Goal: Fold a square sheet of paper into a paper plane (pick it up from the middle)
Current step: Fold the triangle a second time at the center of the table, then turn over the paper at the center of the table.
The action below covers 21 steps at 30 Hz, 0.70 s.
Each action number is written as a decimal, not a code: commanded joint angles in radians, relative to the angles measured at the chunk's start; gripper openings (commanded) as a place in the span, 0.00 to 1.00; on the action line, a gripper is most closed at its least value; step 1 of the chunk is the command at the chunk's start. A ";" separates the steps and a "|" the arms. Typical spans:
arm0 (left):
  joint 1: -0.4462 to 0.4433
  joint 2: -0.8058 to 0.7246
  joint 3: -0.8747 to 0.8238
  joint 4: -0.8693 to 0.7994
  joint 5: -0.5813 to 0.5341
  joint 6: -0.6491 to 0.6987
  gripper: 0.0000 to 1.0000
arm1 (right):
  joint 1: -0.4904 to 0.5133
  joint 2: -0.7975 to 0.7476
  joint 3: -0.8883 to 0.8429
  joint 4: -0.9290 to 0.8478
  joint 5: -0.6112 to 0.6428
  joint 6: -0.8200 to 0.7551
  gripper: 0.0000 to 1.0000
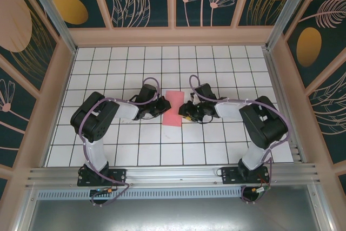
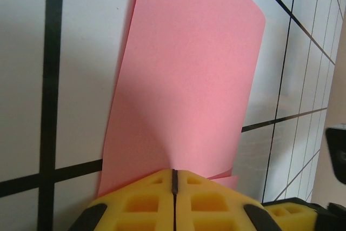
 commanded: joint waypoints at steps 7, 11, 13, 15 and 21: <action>0.005 -0.021 0.011 -0.059 -0.008 0.027 0.18 | -0.003 0.053 0.027 0.023 0.006 0.053 0.37; 0.005 -0.064 0.021 -0.078 -0.018 0.042 0.22 | -0.004 0.043 0.020 0.050 0.007 0.069 0.37; 0.005 -0.073 0.017 -0.079 -0.017 0.047 0.25 | -0.004 0.045 0.022 0.056 0.007 0.075 0.37; 0.005 -0.077 0.013 -0.080 -0.015 0.049 0.27 | -0.004 0.049 0.026 0.062 0.005 0.076 0.37; 0.005 -0.080 0.008 -0.075 -0.016 0.047 0.27 | -0.004 0.069 0.028 0.083 -0.016 0.082 0.37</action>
